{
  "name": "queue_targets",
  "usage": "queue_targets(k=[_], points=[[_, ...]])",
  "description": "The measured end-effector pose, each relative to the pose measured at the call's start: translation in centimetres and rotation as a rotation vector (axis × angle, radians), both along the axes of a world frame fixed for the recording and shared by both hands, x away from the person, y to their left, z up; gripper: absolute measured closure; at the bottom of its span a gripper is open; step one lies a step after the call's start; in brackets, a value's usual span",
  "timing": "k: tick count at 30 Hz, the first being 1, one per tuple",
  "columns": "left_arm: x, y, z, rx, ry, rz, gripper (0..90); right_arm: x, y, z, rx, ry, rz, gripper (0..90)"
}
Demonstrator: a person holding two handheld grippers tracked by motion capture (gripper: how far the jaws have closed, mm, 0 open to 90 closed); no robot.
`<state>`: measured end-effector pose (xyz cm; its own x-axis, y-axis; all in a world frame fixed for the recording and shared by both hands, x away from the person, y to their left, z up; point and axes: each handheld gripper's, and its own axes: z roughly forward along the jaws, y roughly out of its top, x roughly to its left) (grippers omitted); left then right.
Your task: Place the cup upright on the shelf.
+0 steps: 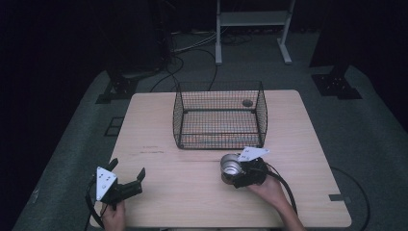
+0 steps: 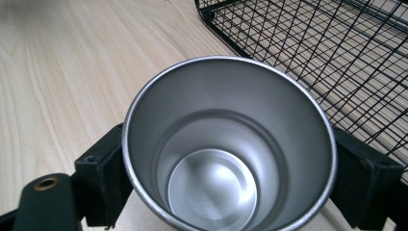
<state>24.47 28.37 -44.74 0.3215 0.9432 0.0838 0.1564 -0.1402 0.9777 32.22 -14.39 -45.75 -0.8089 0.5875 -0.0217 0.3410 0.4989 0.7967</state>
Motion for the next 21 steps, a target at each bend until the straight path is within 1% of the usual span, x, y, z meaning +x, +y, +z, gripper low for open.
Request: queue_targets(k=[1, 5, 9, 11, 13, 14, 16, 19, 21], points=[[0.0, 0.0, 0.0, 0.001, -0.001, 0.001, 0.0, 0.0, -0.1, 0.1, 0.01, 0.01, -0.002, 14.1], [0.0, 0.1, 0.0, -0.004, -0.003, 0.003, 0.0, 0.0, -0.3, 0.3, 0.016, 0.013, -0.004, 14.2], [0.0, 0.0, 0.0, 0.003, -0.002, 0.002, 0.0, 0.0, -0.6, 0.5, 0.017, 0.012, -0.005, 14.3], [0.0, 0.0, 0.0, 0.0, -0.003, 0.004, 0.0, -0.1, -0.8, 0.7, 0.029, 0.024, -0.005, 14.3], [0.0, 0.0, 0.0, 0.0, -0.003, 0.004, 0.0, -0.1, -0.9, 0.9, 0.033, 0.026, -0.003, 14.3], [0.0, 0.1, 0.1, -0.003, -0.004, 0.005, 0.0, -0.1, -1.1, 1.3, 0.047, 0.027, 0.003, 14.3], [0.0, 0.1, 0.1, -0.003, -0.004, 0.006, 0.0, -0.2, -1.3, 1.7, 0.063, 0.031, 0.004, 14.3], [0.0, 0.1, 0.0, -0.002, -0.002, 0.006, 0.0, -0.3, -1.7, 2.4, 0.092, 0.046, 0.006, 14.4], [0.0, 0.1, 0.0, -0.003, -0.002, 0.005, 0.0, -0.3, -1.8, 2.7, 0.099, 0.047, 0.007, 14.4]])
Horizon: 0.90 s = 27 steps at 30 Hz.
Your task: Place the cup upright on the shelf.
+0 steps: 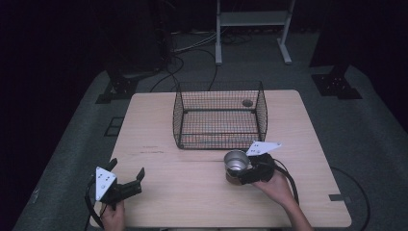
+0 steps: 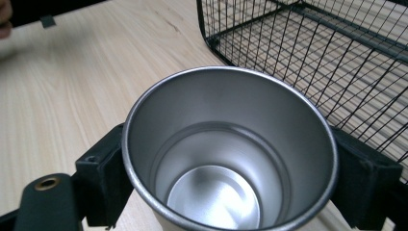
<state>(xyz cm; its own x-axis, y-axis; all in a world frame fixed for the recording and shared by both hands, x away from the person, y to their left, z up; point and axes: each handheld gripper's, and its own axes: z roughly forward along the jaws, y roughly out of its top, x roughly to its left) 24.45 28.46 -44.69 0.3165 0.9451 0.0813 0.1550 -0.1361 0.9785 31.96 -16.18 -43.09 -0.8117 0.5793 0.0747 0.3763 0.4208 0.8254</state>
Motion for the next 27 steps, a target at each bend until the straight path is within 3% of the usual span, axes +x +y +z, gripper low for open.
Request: queue_targets(k=[11, 27], points=[[0.0, -0.1, 0.0, 0.003, 0.003, -0.005, 0.0, 0.5, -1.4, 2.3, 0.04, 0.04, 0.01, 14.4], [0.0, 0.2, 0.0, -0.006, 0.003, 0.002, 0.0, 1.8, -1.9, 6.3, 0.075, 0.036, 0.037, 14.5]])
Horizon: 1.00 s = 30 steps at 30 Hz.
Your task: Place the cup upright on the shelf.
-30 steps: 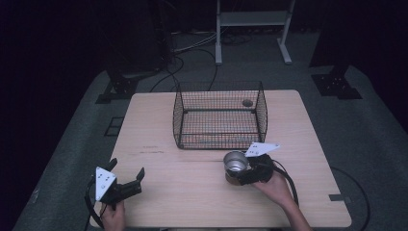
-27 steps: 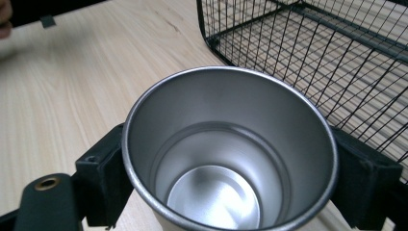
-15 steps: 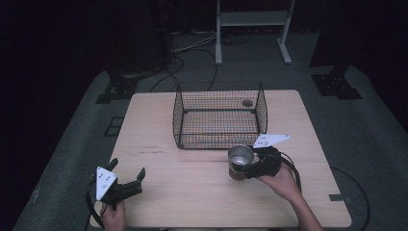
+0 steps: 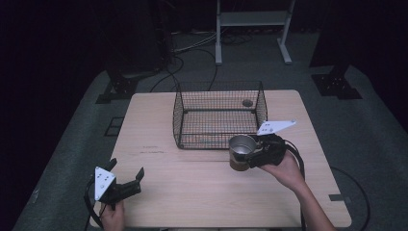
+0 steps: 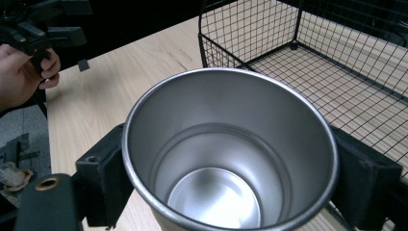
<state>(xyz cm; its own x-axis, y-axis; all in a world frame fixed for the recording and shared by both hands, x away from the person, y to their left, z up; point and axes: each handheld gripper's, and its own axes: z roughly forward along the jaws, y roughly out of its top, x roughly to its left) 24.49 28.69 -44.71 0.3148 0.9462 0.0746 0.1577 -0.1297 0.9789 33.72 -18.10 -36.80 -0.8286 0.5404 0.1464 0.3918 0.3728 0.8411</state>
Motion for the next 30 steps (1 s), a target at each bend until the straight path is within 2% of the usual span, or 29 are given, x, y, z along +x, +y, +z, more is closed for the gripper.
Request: queue_targets(k=[15, 30], points=[[0.0, 0.3, 0.0, -0.008, -0.008, 0.007, 0.0, 1.8, 1.0, 2.5, -0.01, -0.005, 0.034, 14.5], [0.0, 0.3, 0.0, -0.002, -0.004, 0.005, 0.0, 3.7, 1.4, 4.5, -0.005, -0.011, 0.03, 14.6]])
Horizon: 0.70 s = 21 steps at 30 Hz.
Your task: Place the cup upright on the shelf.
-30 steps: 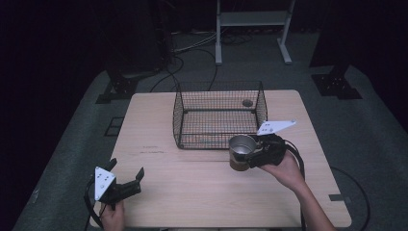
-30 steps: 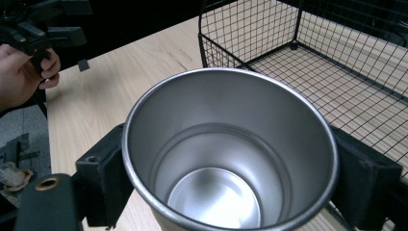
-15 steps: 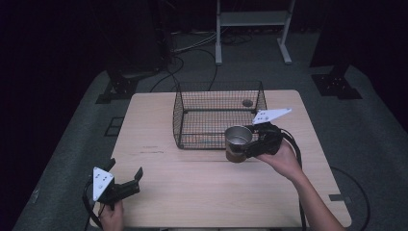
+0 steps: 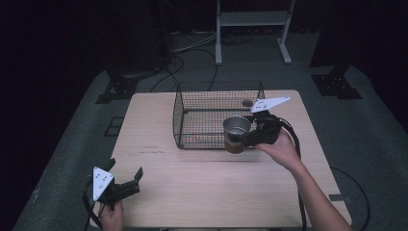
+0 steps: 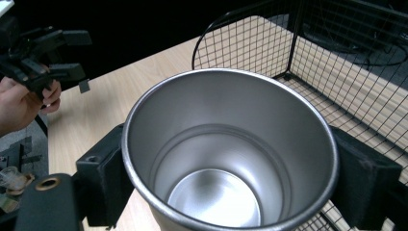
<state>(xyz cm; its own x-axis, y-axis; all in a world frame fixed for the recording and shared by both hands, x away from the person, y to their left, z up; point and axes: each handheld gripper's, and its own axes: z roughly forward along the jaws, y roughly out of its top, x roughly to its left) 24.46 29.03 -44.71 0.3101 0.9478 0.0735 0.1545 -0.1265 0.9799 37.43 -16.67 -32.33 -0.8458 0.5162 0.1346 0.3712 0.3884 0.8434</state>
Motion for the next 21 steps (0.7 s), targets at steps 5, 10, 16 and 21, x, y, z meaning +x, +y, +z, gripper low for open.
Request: queue_targets(k=[5, 10, 16, 21], points=[[0.0, 0.1, 0.0, 0.001, 0.001, 0.001, 0.0, 0.7, 0.4, 0.9, -0.007, -0.009, 0.003, 14.7], [0.0, 0.1, 0.0, 0.0, 0.0, 0.002, 0.0, 1.3, 0.9, 1.6, -0.019, -0.014, 0.01, 14.7], [0.0, -0.1, -0.1, 0.004, 0.003, -0.005, 0.0, 2.0, 1.5, 2.1, -0.025, -0.008, 0.017, 14.7], [0.0, 0.1, -0.1, 0.002, 0.002, -0.002, 0.0, 2.5, 1.8, 2.6, -0.019, -0.007, 0.02, 14.7]])
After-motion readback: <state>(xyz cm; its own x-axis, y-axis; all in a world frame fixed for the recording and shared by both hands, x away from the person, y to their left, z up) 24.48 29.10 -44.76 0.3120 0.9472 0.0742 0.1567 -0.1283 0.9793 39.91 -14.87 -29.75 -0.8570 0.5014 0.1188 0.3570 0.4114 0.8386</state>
